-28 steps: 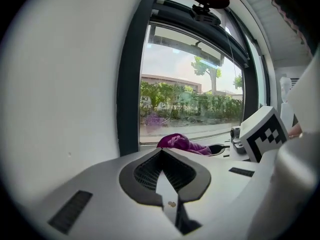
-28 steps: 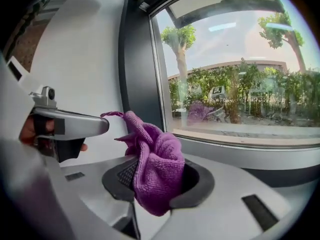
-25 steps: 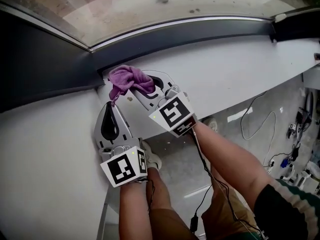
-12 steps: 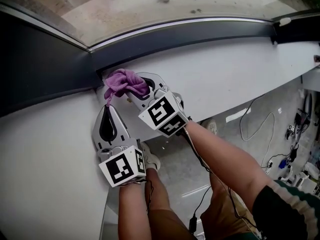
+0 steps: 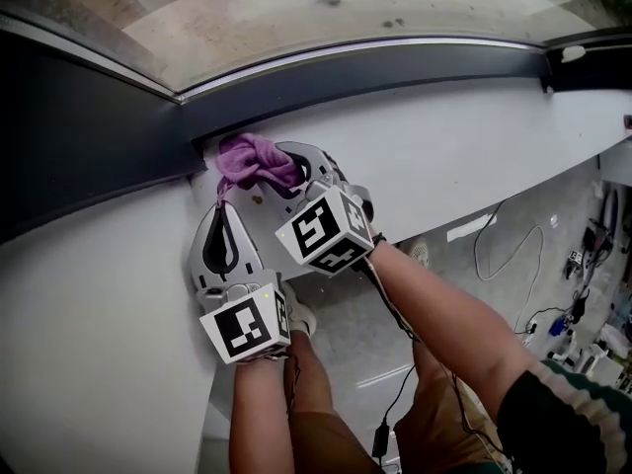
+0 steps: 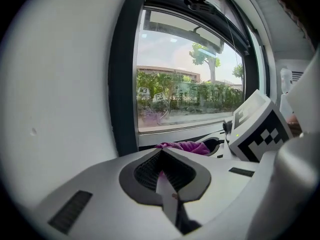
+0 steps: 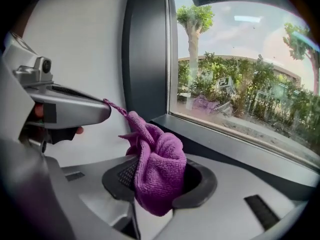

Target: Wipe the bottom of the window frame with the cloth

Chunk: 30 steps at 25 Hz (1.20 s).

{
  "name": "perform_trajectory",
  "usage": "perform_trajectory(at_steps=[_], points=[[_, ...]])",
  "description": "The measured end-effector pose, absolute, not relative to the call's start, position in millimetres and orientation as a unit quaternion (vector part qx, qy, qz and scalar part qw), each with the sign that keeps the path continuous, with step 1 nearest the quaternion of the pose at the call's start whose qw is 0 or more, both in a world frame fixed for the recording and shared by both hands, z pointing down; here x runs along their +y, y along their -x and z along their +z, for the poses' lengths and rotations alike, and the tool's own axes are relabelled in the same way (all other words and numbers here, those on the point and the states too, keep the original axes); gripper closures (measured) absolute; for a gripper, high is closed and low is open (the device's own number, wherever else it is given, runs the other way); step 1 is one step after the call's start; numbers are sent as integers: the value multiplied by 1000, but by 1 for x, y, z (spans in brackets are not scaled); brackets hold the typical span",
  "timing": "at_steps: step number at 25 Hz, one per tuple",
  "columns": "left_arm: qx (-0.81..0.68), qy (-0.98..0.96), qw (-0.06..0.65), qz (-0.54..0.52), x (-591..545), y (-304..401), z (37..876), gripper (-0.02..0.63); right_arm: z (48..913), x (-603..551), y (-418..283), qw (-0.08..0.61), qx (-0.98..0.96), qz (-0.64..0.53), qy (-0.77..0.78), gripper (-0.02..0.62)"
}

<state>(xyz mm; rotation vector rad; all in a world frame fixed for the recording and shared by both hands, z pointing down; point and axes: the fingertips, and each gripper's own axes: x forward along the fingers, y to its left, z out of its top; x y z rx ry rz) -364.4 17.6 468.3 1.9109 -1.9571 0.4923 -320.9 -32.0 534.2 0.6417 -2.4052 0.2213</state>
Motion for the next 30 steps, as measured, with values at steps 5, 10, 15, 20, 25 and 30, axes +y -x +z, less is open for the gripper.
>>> perform_trajectory(at_steps=[5, 10, 15, 20, 25, 30], points=[[-682, -684, 186, 178, 11, 349, 471, 597, 545, -33, 300, 334, -905, 92, -246, 451], [-668, -697, 182, 185, 1, 321, 467, 597, 550, -35, 267, 342, -900, 99, -253, 451], [-662, -703, 179, 188, -9, 297, 468, 597, 552, -45, 236, 341, -895, 109, -267, 451], [-654, -710, 178, 192, -19, 265, 472, 597, 554, -54, 202, 335, -893, 118, -277, 451], [-640, -721, 178, 199, -33, 225, 477, 597, 556, -66, 161, 334, -888, 125, -292, 451], [-631, -729, 163, 210, -49, 190, 475, 597, 555, -81, 122, 329, -883, 134, -308, 451]])
